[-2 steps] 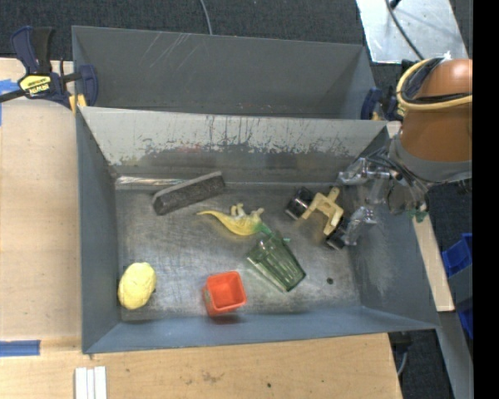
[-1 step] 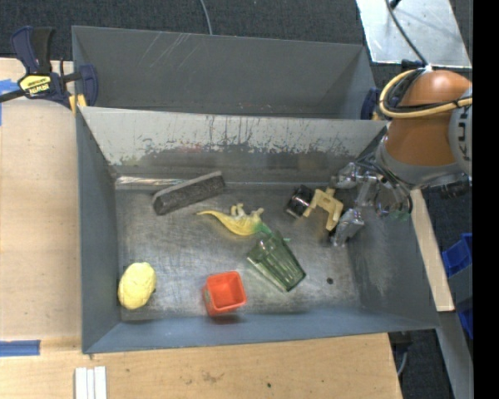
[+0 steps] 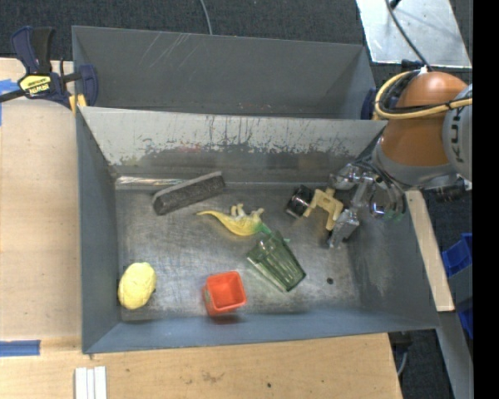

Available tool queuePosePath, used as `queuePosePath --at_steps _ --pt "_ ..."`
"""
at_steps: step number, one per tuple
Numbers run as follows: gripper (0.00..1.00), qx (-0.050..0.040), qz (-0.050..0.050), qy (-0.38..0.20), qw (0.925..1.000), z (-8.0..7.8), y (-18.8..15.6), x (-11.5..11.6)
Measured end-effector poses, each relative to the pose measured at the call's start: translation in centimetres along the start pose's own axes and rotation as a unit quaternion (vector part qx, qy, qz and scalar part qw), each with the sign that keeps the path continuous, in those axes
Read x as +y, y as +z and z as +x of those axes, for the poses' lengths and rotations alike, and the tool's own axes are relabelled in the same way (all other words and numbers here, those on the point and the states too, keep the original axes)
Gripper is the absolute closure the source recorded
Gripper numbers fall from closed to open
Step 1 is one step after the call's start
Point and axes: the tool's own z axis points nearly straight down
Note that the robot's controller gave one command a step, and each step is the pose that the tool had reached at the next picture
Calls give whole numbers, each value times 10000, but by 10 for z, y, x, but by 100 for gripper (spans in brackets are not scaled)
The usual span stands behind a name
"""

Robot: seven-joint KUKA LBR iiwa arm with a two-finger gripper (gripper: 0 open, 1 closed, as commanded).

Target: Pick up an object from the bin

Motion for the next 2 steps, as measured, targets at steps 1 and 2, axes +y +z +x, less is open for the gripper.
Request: queuePosePath --at_steps 1,2 --pt "0 77 5 253 9997 -5 -8 -7" --pt "100 287 -32 306 9991 -15 5 -9"
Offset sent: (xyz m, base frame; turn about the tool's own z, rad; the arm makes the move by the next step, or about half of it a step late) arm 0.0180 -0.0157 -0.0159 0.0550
